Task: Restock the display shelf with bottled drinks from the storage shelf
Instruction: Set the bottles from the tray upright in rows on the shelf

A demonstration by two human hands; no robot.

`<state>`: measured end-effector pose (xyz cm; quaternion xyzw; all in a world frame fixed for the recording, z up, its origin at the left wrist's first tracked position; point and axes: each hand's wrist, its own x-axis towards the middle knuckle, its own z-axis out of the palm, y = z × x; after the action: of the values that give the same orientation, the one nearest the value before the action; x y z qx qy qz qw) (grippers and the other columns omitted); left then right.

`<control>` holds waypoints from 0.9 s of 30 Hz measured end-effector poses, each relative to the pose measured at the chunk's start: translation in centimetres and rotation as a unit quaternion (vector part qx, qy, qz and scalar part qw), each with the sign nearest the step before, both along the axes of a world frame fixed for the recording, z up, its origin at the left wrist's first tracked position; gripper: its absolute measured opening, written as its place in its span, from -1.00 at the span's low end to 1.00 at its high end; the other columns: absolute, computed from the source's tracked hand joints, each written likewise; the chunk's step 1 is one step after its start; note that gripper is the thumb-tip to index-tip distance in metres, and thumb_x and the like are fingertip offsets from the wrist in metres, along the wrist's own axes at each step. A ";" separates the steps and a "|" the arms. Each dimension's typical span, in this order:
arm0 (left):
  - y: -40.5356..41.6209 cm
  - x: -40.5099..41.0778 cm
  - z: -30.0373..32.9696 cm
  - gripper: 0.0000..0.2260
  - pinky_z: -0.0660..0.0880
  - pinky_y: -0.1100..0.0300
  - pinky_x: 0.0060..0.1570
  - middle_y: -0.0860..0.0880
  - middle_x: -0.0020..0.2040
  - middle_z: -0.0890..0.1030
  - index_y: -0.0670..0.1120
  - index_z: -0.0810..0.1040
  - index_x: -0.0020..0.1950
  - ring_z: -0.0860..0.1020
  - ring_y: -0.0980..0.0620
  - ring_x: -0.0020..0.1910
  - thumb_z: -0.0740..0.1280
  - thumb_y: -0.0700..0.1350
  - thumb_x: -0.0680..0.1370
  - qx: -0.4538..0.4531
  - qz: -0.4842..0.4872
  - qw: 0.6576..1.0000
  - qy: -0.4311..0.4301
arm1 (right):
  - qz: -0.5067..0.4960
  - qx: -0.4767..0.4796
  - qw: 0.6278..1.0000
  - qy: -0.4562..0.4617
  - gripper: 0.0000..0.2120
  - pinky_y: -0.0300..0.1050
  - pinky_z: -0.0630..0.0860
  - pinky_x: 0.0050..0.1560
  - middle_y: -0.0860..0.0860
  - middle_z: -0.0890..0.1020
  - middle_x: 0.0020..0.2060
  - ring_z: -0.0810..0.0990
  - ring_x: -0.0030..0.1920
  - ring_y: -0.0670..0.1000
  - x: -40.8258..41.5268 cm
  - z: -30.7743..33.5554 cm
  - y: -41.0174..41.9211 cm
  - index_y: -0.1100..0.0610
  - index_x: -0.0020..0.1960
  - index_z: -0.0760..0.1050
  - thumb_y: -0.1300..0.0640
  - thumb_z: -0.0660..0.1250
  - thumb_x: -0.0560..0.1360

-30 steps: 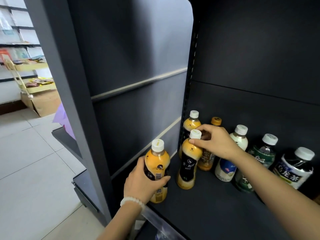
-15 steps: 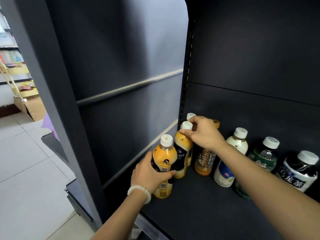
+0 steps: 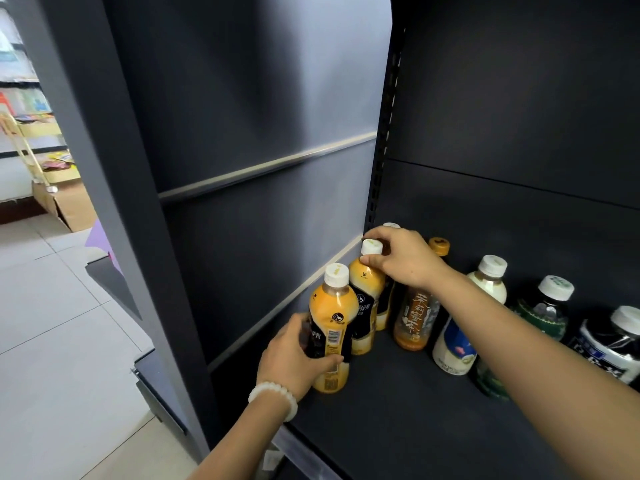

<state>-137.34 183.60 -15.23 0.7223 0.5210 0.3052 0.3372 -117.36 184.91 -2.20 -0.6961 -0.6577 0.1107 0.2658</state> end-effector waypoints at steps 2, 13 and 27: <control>-0.2 0.6 0.0 -0.48 0.49 0.25 -0.05 0.25 0.03 0.53 0.25 0.34 0.10 0.53 0.21 0.02 0.55 0.14 0.26 0.015 0.016 1.000 0.006 | -0.010 0.010 1.000 -0.009 -0.61 -0.19 0.42 0.06 0.03 0.56 0.18 0.51 0.16 0.02 0.1 0.1 0.0 0.06 0.28 0.46 0.08 0.39 0.47; 1.4 1.8 -0.7 -0.43 0.41 0.29 0.07 0.21 0.15 0.50 0.20 0.33 0.20 0.48 0.17 0.20 0.54 0.07 0.30 -0.009 -0.026 0.999 -0.023 | 0.011 -0.007 1.000 -0.009 -0.60 -0.21 0.37 0.02 0.01 0.54 0.22 0.47 0.13 -0.04 0.6 0.2 0.7 0.06 0.29 0.45 0.09 0.39 0.47; 0.1 2.9 -0.9 -0.50 0.49 0.14 0.08 0.10 0.11 0.44 0.08 0.39 0.18 0.47 0.11 0.08 0.51 0.06 0.32 0.015 -0.011 1.000 -0.024 | 0.033 -0.029 0.999 0.007 -0.61 -0.14 0.47 0.13 0.02 0.54 0.21 0.54 0.14 0.01 1.1 0.4 0.4 0.04 0.33 0.42 0.10 0.34 0.51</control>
<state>-134.40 183.69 -16.15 0.7251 0.5005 0.3264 0.3423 -116.23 185.32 -1.82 -0.6810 -0.6745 0.1436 0.2462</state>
